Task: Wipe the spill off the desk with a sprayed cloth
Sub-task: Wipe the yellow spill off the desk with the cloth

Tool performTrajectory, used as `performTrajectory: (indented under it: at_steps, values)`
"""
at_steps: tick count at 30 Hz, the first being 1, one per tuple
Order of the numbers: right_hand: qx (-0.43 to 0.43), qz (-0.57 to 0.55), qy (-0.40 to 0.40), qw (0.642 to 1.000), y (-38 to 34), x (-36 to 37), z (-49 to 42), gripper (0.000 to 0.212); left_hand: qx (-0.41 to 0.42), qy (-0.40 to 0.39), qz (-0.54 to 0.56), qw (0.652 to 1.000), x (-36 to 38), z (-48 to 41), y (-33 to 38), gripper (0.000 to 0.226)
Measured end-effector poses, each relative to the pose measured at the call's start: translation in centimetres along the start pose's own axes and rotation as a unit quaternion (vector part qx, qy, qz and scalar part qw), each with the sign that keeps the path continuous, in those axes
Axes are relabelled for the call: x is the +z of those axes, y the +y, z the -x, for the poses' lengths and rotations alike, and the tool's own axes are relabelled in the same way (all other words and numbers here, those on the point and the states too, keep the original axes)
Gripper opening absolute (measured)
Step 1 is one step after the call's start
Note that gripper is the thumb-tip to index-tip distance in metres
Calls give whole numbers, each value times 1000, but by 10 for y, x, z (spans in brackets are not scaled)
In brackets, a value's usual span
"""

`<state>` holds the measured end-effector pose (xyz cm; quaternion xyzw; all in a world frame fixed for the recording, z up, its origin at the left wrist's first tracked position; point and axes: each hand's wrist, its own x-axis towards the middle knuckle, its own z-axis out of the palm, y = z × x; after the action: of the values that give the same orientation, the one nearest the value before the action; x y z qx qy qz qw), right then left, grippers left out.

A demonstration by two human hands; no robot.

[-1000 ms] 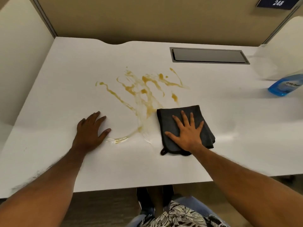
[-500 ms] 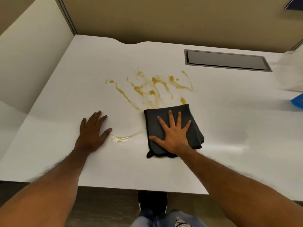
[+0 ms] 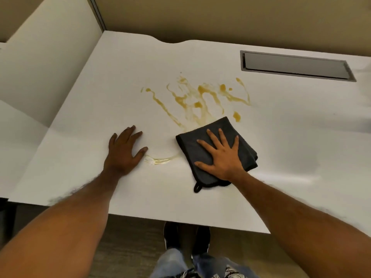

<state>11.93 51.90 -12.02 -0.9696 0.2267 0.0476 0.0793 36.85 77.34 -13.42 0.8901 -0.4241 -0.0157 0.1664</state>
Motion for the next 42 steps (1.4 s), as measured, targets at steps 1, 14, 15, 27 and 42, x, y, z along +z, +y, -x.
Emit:
performTrajectory:
  at_steps: [1, 14, 15, 27, 42]
  values:
    - [68, -10, 6, 998, -6, 0, -3, 84, -3, 1, 9, 1000, 0, 0, -1, 63]
    - [159, -19, 4, 987, -117, 10, -29, 96, -26, 29, -1, 999, 5, -1, -6, 54]
    - [119, -7, 2, 993, -132, 15, -29, 96, -27, 25, 3, 999, 3, -2, -7, 54]
    - [85, 4, 1, 996, -171, 15, -49, 95, 47, -40, -8, 998, -11, -10, -44, 65]
    - [132, -3, 23, 991, -160, 18, -51, 95, 51, -27, -11, 998, -7, -8, -46, 63]
